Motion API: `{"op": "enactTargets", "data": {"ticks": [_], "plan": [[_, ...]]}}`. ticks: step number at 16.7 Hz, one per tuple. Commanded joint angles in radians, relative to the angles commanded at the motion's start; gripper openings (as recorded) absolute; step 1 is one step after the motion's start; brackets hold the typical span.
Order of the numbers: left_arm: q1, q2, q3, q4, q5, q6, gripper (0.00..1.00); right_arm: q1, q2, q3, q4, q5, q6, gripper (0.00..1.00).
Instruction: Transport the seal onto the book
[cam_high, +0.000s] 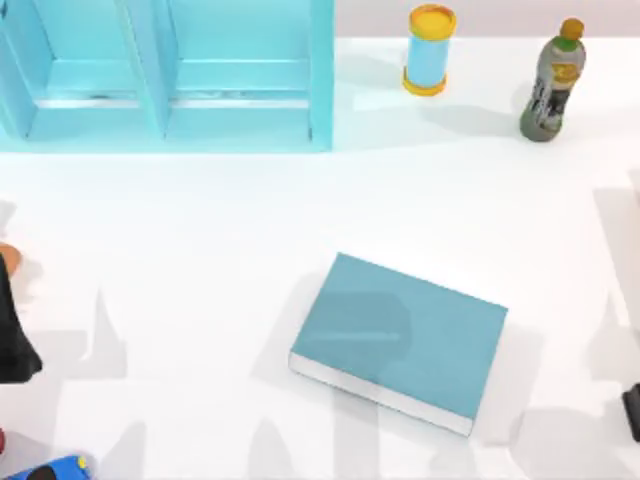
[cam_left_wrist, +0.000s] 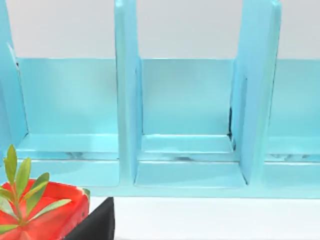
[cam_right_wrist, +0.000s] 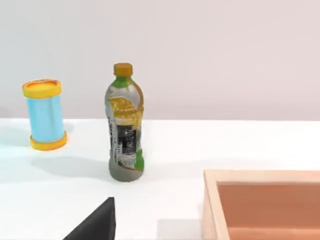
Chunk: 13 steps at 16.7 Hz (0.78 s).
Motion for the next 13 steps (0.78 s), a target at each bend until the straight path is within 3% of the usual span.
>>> {"op": "enactTargets", "data": {"ticks": [5,13], "plan": [[0.0,0.0,0.0,0.0,0.0,0.0,1.0,-0.066,0.265,0.253,-0.199,-0.003,-0.066,1.0],[0.0,0.0,0.0,0.0,0.0,0.0,1.0,-0.238,1.075,0.923,-0.707,-0.005,-0.231,1.0]]}}
